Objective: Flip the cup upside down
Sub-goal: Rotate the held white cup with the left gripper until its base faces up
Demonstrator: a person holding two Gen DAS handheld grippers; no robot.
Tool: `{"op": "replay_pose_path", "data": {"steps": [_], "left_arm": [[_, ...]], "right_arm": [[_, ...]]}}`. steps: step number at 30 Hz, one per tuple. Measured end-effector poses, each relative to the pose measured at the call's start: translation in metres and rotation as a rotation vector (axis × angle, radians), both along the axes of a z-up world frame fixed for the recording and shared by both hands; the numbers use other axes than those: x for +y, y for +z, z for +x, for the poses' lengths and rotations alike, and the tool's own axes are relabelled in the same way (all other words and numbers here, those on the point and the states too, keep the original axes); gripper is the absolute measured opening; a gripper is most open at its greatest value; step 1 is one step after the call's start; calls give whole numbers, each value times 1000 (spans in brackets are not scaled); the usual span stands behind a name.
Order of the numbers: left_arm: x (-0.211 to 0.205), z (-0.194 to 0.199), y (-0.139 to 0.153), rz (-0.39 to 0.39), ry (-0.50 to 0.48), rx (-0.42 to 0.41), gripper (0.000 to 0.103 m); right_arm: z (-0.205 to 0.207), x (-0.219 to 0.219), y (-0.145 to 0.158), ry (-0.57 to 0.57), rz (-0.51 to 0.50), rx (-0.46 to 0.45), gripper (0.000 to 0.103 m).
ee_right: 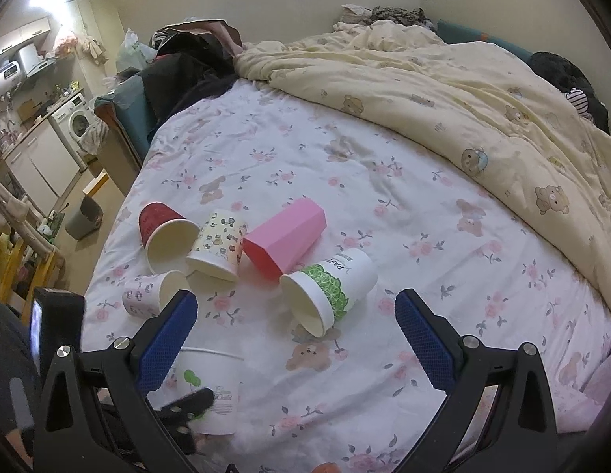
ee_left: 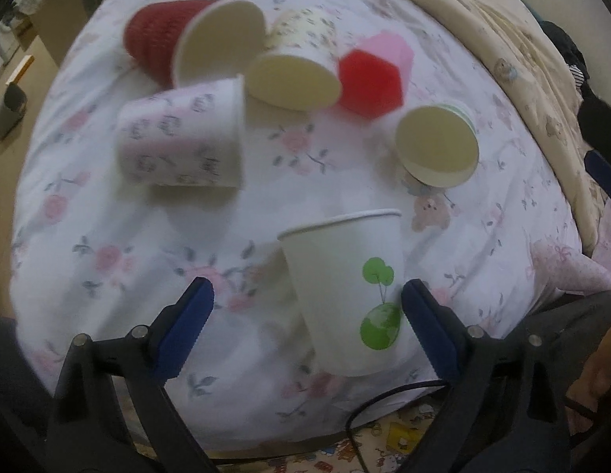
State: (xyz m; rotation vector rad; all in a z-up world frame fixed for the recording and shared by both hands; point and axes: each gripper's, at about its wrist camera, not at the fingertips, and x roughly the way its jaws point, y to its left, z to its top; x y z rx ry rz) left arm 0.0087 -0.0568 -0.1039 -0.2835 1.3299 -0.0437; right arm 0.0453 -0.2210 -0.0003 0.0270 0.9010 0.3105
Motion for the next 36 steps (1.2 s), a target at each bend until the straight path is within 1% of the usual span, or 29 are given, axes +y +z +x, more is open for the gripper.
{"op": "replay_pose_path", "data": {"steps": [2,5,7,8,9,10,11,13,15,19,22,26,29,31,34,36], "left_arm": [[-5,0,-3,-14,-8,8,95],[-7,2,-8,-44,-11,23,87],[-7,3,-12,-69,-2,42,85],[-5,3,-14,-86,6,47,79],[-4,3,-15,-101,11,51,69],[-4,3,-16,-124,10,57,61],[-6,3,-17,-139,5,60,56],[-5,1,-10,-150,-7,37,55],[-3,-1,-1,-140,-18,19,55],[8,0,19,-128,-39,3,55],[23,-1,42,-96,-61,-23,55],[43,-4,62,-70,-78,-48,55],[50,-5,64,-56,-90,-59,55],[58,-7,61,-56,-76,-58,55],[57,-13,56,-43,-50,-83,55],[53,-13,56,-47,-64,-97,55]], "right_arm": [[0,-1,-1,-2,0,3,103],[0,-1,-1,-2,0,5,103],[0,-1,-1,-2,-2,7,103],[1,-1,-2,-2,-3,10,103],[1,-2,-3,-2,-5,15,103],[1,-2,-4,-3,-5,17,103],[1,-2,-3,-5,-3,17,103],[1,-3,-3,-7,-3,14,103],[1,-5,-3,-10,4,16,103],[5,-13,-6,-31,50,52,103],[7,-18,-8,-49,63,66,103],[7,-18,-9,-53,83,78,103],[7,-16,-10,-38,84,85,103],[6,-13,-13,-31,88,100,103],[6,-8,-18,-11,96,129,103],[5,-3,-20,6,93,134,103]]}}
